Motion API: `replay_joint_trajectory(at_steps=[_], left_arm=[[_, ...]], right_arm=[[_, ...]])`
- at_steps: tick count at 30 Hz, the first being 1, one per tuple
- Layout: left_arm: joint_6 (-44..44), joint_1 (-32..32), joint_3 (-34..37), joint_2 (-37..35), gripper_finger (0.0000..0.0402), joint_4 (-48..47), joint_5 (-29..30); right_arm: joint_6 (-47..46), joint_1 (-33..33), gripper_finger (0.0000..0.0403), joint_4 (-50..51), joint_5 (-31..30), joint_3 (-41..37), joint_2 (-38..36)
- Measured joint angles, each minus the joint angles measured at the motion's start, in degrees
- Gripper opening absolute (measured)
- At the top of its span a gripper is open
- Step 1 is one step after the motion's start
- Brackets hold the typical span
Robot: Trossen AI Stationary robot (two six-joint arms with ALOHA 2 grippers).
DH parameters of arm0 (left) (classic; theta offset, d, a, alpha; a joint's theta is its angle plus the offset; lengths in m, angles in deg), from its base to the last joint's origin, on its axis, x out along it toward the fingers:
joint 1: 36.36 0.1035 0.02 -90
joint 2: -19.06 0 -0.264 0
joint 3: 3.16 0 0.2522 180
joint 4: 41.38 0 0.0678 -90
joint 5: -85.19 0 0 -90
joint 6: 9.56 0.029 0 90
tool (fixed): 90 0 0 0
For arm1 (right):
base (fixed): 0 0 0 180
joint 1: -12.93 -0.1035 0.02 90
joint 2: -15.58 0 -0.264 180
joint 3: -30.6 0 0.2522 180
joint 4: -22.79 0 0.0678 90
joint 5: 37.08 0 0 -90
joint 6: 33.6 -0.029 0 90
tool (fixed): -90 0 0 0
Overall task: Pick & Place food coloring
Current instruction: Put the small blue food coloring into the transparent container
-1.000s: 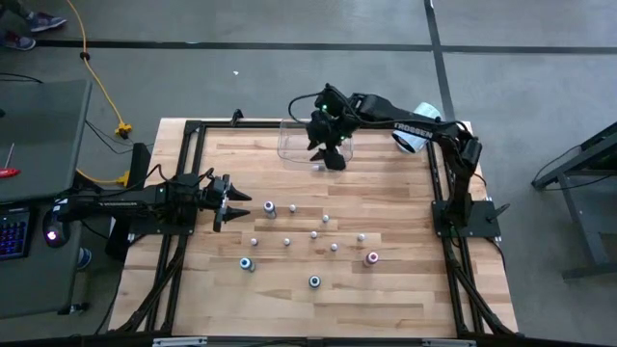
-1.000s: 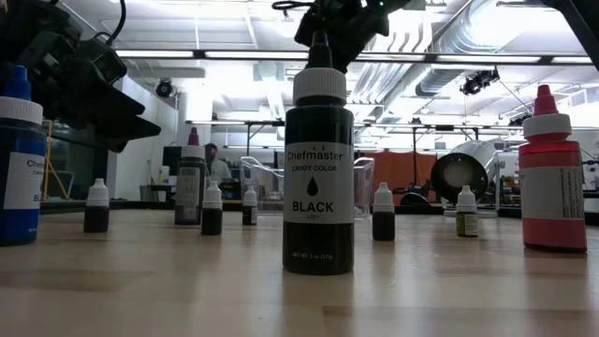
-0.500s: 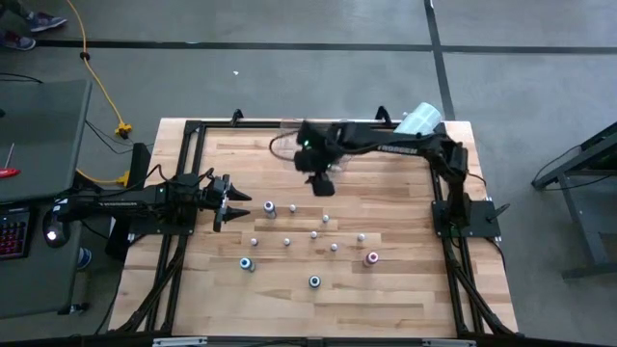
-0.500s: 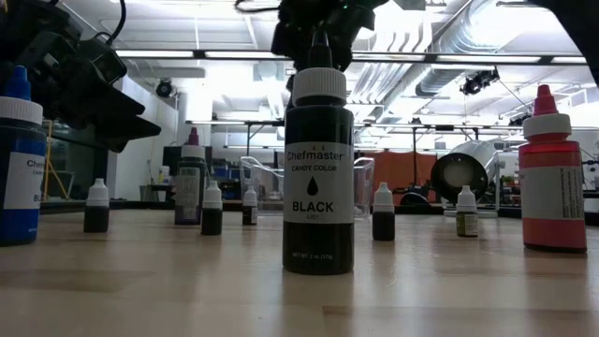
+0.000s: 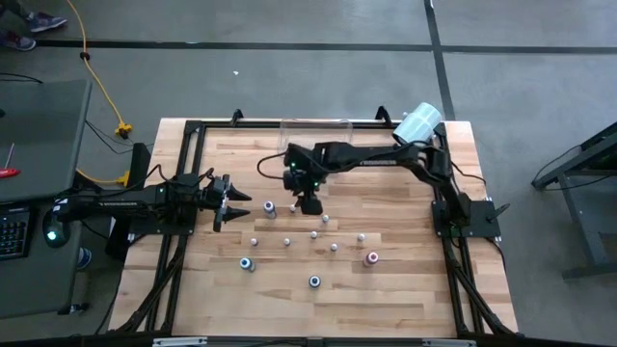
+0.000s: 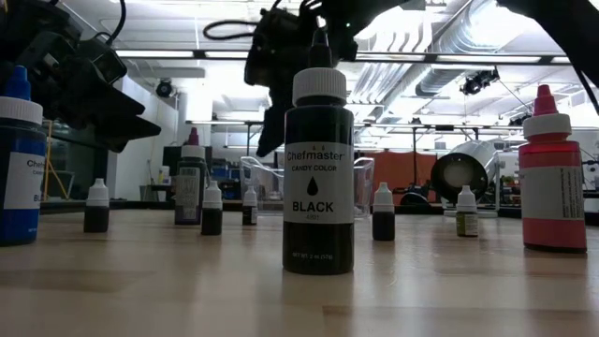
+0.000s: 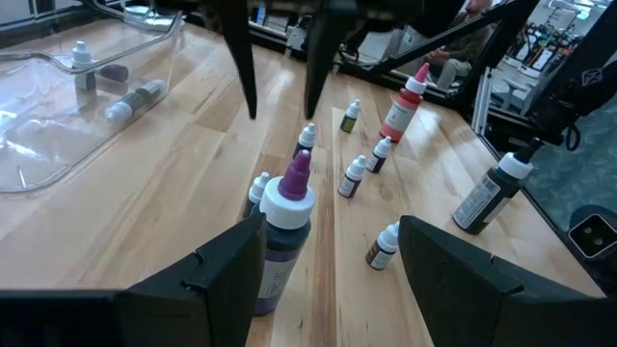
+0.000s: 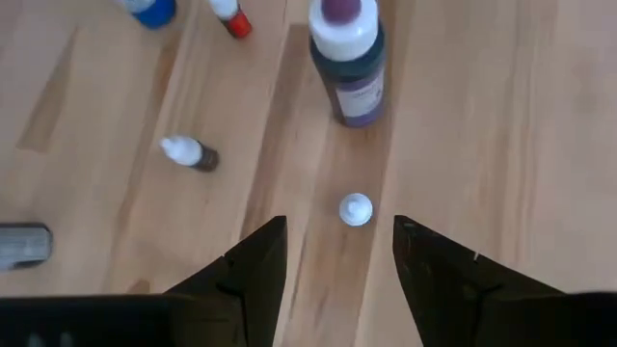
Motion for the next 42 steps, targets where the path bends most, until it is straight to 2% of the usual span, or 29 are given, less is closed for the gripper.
replay_joint_trajectory(at_steps=[5,11,28,42], left_arm=[[0.0,0.0,0.0,0.0,0.0234,0.0,0.0],[0.0,0.0,0.0,0.0,0.0234,0.0,0.0],[0.0,0.0,0.0,0.0,0.0234,0.0,0.0],[0.0,0.0,0.0,0.0,0.0234,0.0,0.0]], right_arm=[[2.0,-0.4,0.0179,-0.4,-0.2,0.0,2.9],[2.9,0.0,0.0179,-2.3,-4.4,-0.1,5.1],[1.8,-0.4,0.0179,-4.3,-2.5,0.0,6.3],[8.0,-1.4,0.0179,-4.0,-1.4,0.0,6.3]])
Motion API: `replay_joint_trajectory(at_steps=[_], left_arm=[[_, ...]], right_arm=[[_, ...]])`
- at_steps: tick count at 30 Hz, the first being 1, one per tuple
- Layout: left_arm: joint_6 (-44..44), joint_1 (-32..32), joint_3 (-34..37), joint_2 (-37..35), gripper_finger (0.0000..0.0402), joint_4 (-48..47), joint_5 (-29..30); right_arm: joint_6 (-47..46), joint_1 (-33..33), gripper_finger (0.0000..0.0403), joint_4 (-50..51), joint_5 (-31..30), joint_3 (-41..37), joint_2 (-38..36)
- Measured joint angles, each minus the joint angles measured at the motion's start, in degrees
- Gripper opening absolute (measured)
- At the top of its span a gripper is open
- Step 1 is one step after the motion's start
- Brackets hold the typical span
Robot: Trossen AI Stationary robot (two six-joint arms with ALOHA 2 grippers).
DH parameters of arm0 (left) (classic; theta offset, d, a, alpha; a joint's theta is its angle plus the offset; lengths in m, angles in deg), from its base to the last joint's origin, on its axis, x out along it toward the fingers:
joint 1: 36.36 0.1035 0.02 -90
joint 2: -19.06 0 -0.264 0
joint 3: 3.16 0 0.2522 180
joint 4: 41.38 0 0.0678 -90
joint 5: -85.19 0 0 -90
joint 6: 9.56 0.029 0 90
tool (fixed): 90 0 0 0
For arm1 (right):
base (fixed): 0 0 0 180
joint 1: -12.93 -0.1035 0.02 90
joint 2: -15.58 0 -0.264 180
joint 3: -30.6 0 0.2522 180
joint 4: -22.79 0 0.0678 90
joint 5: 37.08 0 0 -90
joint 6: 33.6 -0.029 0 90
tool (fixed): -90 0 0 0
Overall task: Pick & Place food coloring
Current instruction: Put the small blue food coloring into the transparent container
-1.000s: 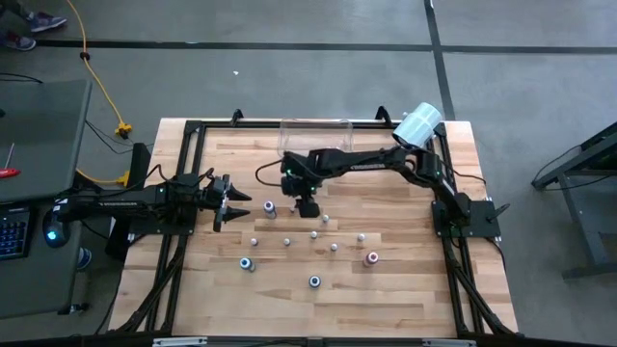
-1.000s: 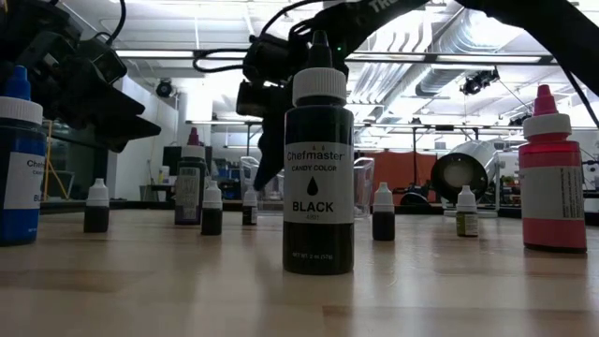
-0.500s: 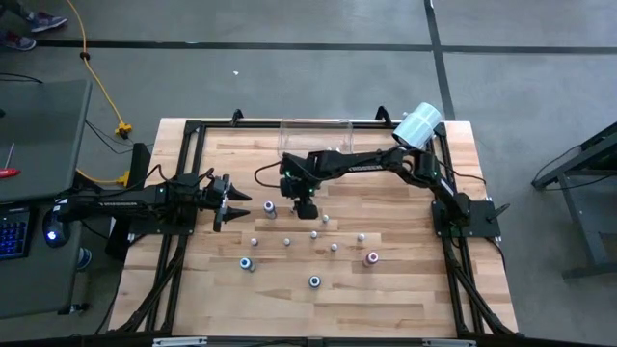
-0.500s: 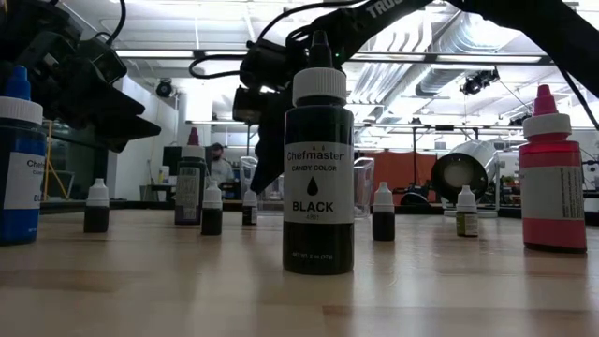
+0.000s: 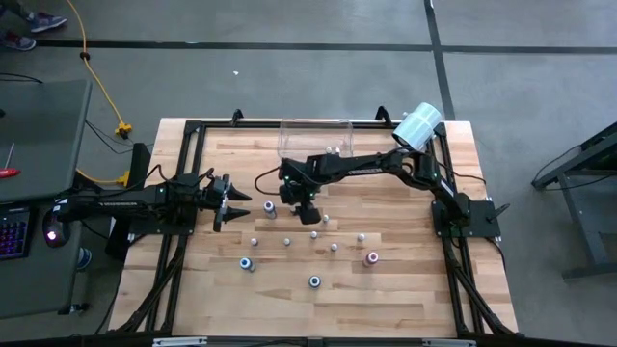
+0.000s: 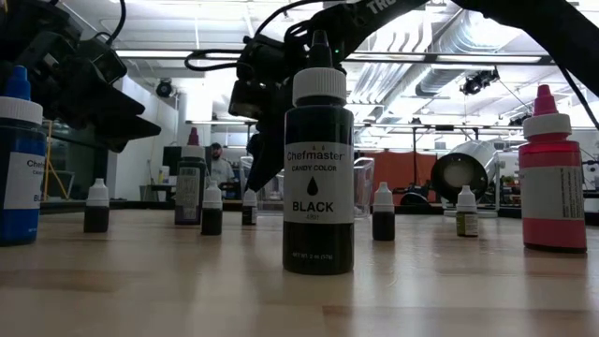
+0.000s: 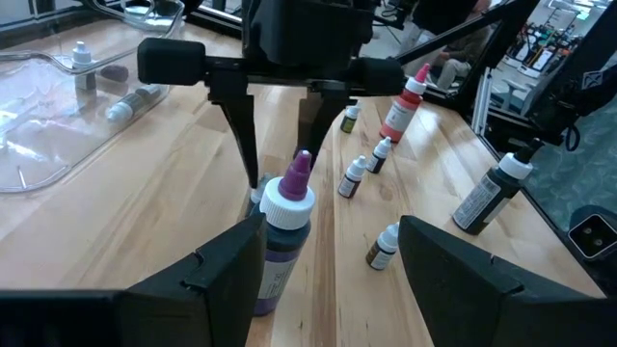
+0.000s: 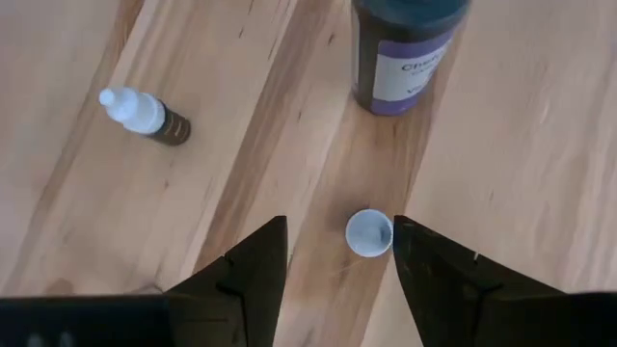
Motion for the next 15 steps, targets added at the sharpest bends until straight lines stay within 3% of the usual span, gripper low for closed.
replay_joint_trajectory(at_steps=[15], left_arm=[[0.0,0.0,0.0,0.0,0.0234,0.0,0.0]], right_arm=[[6.5,0.0,0.017,0.3,0.9,0.0,0.0]])
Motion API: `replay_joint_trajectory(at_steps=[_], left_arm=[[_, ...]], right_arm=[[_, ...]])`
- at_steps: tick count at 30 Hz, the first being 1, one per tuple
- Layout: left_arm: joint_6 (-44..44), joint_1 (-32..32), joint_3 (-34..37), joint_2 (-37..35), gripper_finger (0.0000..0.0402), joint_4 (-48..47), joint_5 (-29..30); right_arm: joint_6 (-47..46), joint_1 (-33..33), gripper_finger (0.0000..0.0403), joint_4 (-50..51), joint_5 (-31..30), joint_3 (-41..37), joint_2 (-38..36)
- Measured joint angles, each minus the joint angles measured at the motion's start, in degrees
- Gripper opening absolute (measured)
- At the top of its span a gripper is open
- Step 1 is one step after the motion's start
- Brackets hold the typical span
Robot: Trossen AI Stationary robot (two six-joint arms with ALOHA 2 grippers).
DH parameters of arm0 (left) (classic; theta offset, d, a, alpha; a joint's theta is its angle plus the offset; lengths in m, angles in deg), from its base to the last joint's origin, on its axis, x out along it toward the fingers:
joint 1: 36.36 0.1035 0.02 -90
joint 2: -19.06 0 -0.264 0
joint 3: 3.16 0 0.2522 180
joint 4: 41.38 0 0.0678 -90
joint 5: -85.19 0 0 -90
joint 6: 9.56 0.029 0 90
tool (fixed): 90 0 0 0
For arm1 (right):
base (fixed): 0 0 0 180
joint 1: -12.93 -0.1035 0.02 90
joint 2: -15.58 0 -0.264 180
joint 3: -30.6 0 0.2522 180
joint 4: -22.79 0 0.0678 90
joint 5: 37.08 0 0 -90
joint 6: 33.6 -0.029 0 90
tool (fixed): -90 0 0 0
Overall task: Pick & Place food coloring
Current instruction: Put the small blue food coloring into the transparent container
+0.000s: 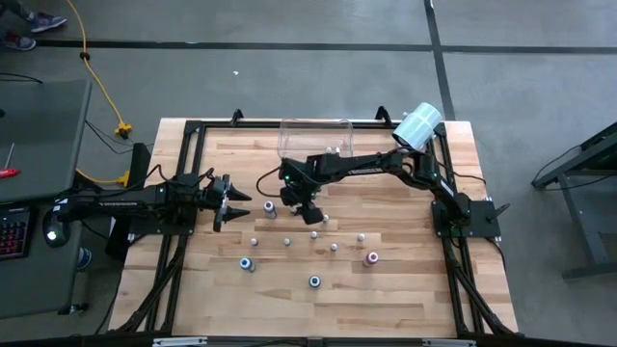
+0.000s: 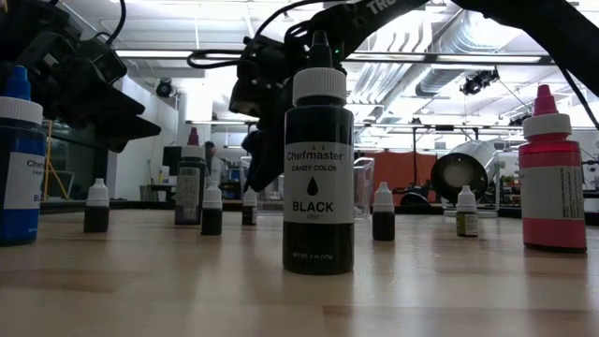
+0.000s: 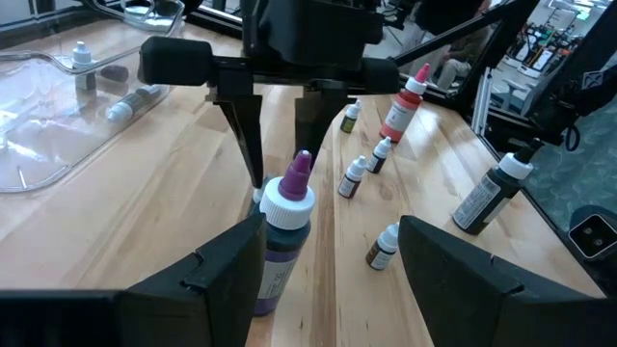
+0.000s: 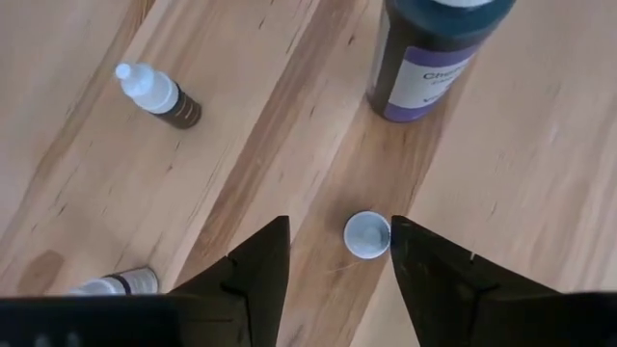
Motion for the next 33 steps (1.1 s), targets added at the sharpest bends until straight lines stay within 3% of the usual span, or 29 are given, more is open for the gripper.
replay_joint_trajectory(at_steps=[18,33], left_arm=[[0.0,0.0,0.0,0.0,0.0234,0.0,0.0],[0.0,0.0,0.0,0.0,0.0234,0.0,0.0]], right_arm=[[1.8,-0.1,0.016,-2.0,-0.7,0.1,1.5],[1.8,0.0,0.0109,-1.9,-4.1,0.1,1.5]])
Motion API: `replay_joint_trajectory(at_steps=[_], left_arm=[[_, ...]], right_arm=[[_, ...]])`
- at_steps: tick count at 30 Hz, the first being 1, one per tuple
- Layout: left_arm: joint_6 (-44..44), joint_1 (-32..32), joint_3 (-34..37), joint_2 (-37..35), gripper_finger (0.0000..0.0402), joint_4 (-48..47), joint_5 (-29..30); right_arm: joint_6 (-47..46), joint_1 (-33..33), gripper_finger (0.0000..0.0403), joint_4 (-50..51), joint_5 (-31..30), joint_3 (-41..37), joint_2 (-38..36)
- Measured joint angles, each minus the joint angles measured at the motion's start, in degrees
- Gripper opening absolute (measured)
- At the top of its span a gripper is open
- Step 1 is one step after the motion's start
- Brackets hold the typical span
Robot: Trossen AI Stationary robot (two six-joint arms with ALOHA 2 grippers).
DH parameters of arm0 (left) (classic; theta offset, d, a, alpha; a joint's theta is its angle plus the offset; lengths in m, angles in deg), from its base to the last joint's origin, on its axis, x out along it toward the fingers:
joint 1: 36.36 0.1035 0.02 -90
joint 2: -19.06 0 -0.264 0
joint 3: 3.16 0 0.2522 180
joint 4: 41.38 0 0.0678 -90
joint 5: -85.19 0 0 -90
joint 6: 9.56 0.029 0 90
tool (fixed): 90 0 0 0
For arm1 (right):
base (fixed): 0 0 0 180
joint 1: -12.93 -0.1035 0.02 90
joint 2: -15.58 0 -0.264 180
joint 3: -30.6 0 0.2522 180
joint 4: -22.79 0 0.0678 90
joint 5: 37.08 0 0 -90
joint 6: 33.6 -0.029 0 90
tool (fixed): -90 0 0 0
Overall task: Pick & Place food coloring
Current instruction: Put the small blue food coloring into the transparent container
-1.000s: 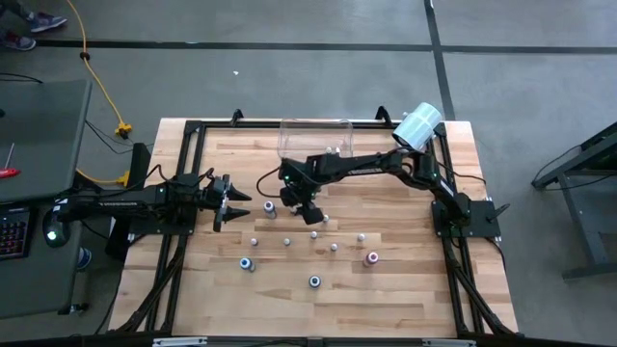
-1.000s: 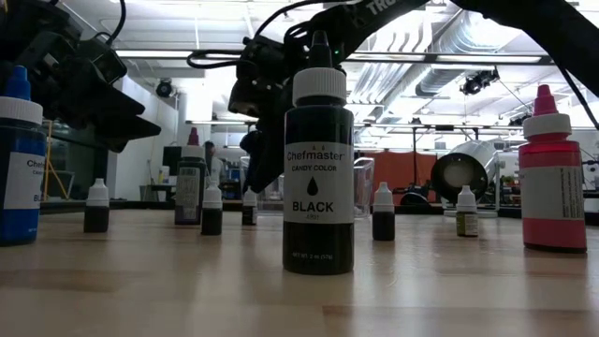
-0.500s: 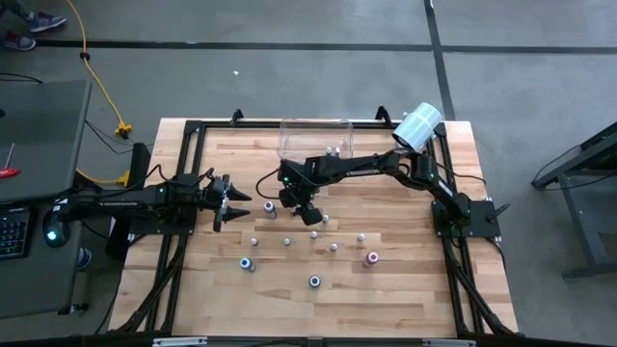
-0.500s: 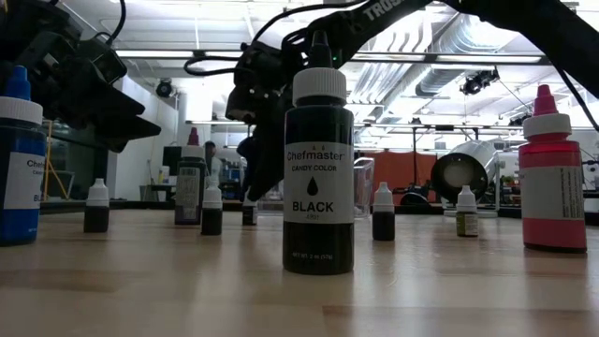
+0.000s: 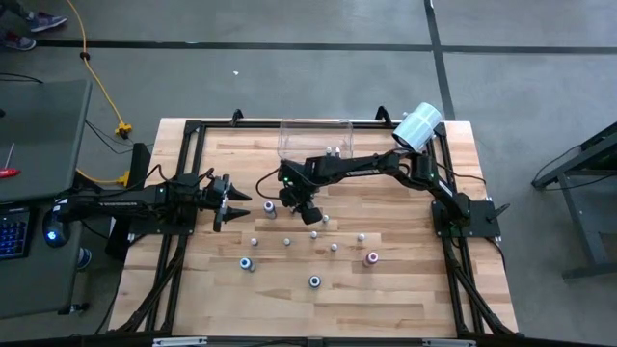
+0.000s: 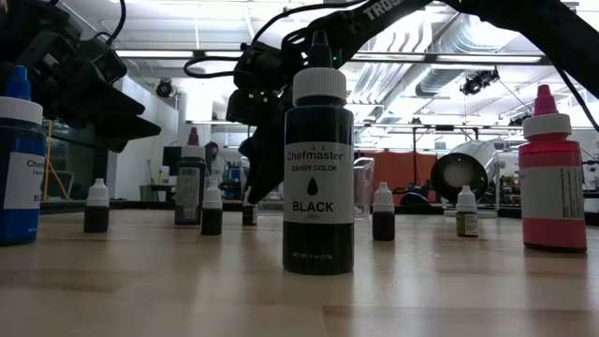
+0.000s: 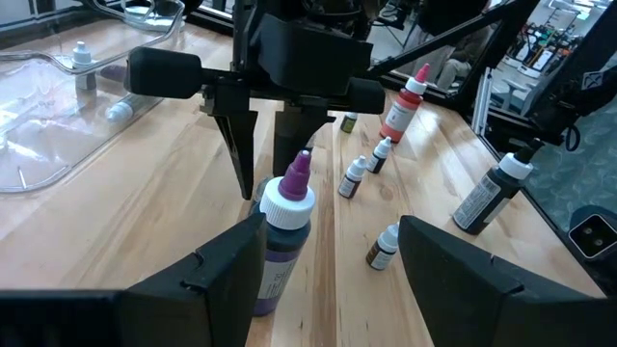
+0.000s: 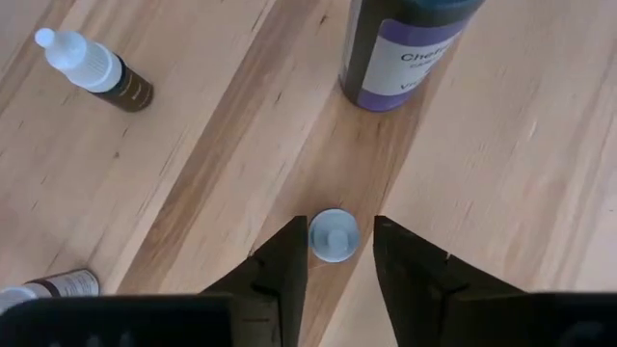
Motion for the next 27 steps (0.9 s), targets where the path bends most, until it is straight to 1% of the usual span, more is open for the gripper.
replay_joint_trajectory(at_steps=[12,22,27], left_arm=[[0.0,0.0,0.0,0.0,0.0234,0.0,0.0],[0.0,0.0,0.0,0.0,0.0234,0.0,0.0],[0.0,0.0,0.0,0.0,0.0234,0.0,0.0]], right_arm=[[0.0,0.1,0.0055,-0.1,0.0,0.0,0.0],[-1.3,0.2,0.0049,-0.2,0.1,0.1,0.0],[-4.5,0.8,0.0045,0.8,-0.3,2.9,-0.2]])
